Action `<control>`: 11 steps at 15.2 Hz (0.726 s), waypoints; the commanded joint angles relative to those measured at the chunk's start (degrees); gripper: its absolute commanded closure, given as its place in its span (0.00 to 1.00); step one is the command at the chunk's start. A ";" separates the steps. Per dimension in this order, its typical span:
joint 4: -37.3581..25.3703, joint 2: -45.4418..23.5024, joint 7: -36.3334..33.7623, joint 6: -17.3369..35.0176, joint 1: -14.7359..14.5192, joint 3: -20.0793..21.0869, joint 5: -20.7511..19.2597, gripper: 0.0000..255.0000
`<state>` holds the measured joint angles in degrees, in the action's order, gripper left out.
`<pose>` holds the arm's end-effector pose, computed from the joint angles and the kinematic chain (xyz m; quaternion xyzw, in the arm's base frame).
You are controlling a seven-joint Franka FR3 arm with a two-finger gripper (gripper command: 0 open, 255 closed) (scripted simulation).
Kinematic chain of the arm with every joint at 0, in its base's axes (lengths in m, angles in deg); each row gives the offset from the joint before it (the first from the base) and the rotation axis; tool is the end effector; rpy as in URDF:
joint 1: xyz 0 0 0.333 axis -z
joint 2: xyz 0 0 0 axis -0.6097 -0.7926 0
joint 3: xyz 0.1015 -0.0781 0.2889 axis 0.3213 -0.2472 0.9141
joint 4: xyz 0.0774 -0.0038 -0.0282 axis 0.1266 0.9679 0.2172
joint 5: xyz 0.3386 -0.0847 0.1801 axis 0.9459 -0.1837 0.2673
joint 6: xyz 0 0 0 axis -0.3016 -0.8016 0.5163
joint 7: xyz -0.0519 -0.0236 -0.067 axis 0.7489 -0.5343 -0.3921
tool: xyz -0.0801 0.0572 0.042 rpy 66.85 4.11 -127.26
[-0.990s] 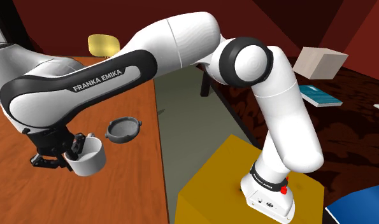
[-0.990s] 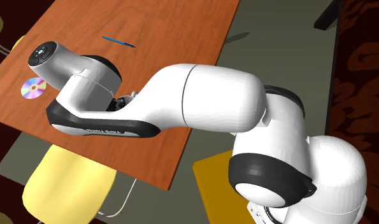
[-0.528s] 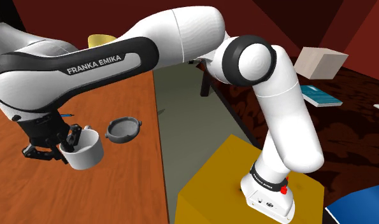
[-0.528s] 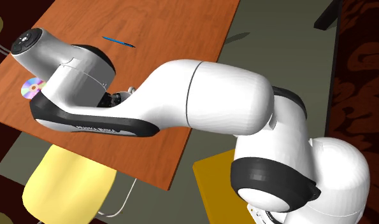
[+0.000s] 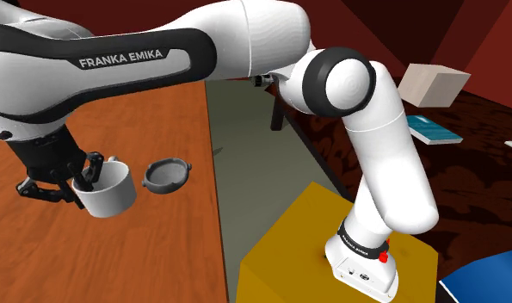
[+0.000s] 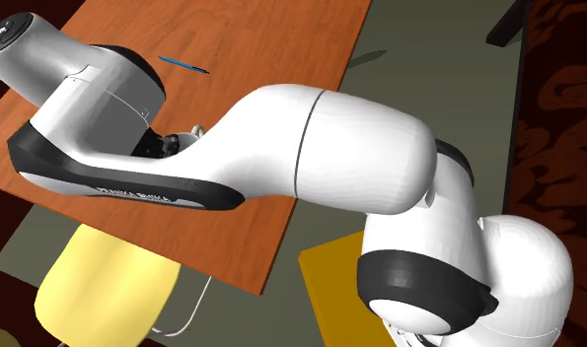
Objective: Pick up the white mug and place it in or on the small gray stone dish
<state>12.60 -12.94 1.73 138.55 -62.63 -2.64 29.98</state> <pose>0.5087 0.4999 0.4468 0.9984 0.0221 -0.0453 0.0272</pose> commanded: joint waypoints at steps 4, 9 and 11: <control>3.26 3.21 3.27 0.15 3.96 -0.07 1.07 1.00; 8.04 6.82 8.92 1.63 9.96 -0.77 2.33 1.00; 9.22 7.82 11.25 1.94 12.11 -1.20 2.70 1.00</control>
<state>21.95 -5.17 12.03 140.62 -51.18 -3.64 32.66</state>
